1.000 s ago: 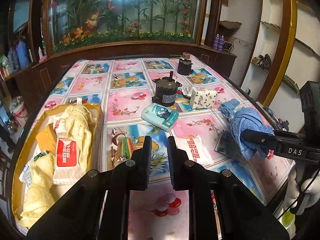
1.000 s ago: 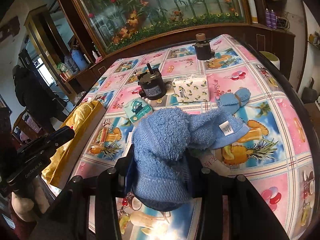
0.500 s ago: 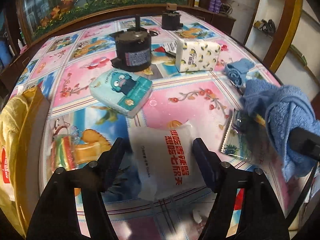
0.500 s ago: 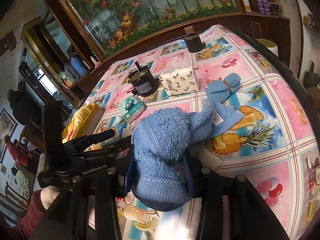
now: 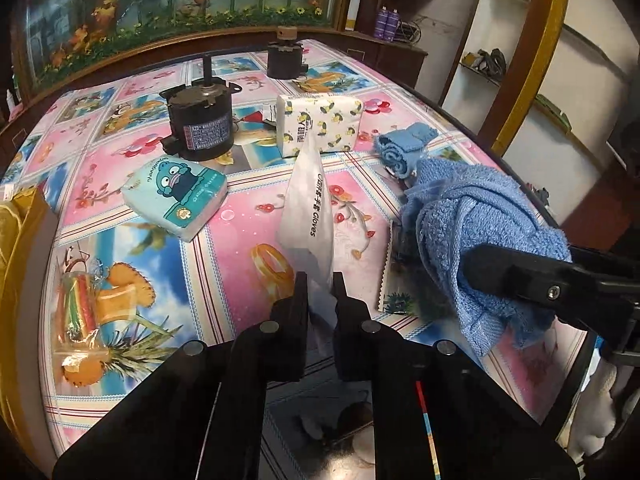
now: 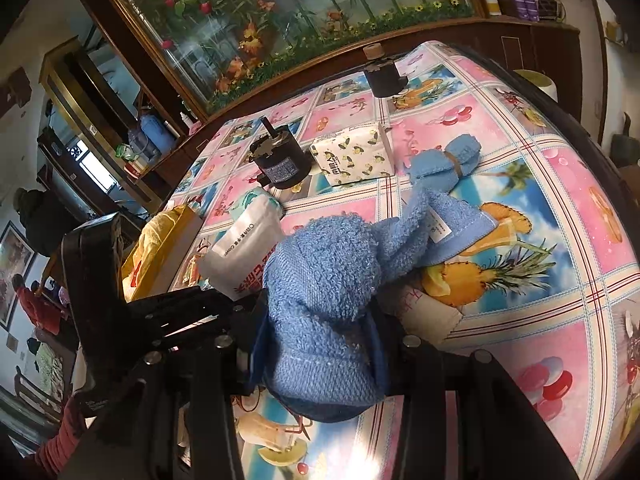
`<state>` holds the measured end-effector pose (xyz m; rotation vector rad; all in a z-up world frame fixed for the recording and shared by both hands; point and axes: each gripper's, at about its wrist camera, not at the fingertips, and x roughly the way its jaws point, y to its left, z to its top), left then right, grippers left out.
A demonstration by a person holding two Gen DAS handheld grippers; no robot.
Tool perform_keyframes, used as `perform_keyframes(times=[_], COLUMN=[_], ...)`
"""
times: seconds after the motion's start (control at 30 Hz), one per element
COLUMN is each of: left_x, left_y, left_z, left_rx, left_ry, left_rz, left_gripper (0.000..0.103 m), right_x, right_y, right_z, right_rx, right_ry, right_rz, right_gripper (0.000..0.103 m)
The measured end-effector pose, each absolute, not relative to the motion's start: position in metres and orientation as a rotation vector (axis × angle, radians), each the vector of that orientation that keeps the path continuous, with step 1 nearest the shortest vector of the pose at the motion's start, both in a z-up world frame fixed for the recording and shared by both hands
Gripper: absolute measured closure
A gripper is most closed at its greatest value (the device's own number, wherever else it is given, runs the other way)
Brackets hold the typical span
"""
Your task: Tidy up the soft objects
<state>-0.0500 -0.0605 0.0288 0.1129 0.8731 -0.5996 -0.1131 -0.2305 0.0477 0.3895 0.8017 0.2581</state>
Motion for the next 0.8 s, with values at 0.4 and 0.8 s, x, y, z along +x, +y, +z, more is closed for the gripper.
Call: perform_keyframes(times=[0.4,0.8], left_x=[-0.092,-0.093], left_y=[0.039,0.194], left_z=[0.093,0.097], left_rx=[-0.070,-0.126], left_ry=[0.747,0.759], left_rz=[-0.528,-0.178], left_gripper=[0.094,0.094], right_x=[-0.111,-0.095], right_y=[-0.189,-0.053], right_z=[0.076,0.116], right_rx=[0.316,0.255], right_ry=[0.773,0.783], right_rz=[0.338,0.680], right_gripper=[0.062,0.062])
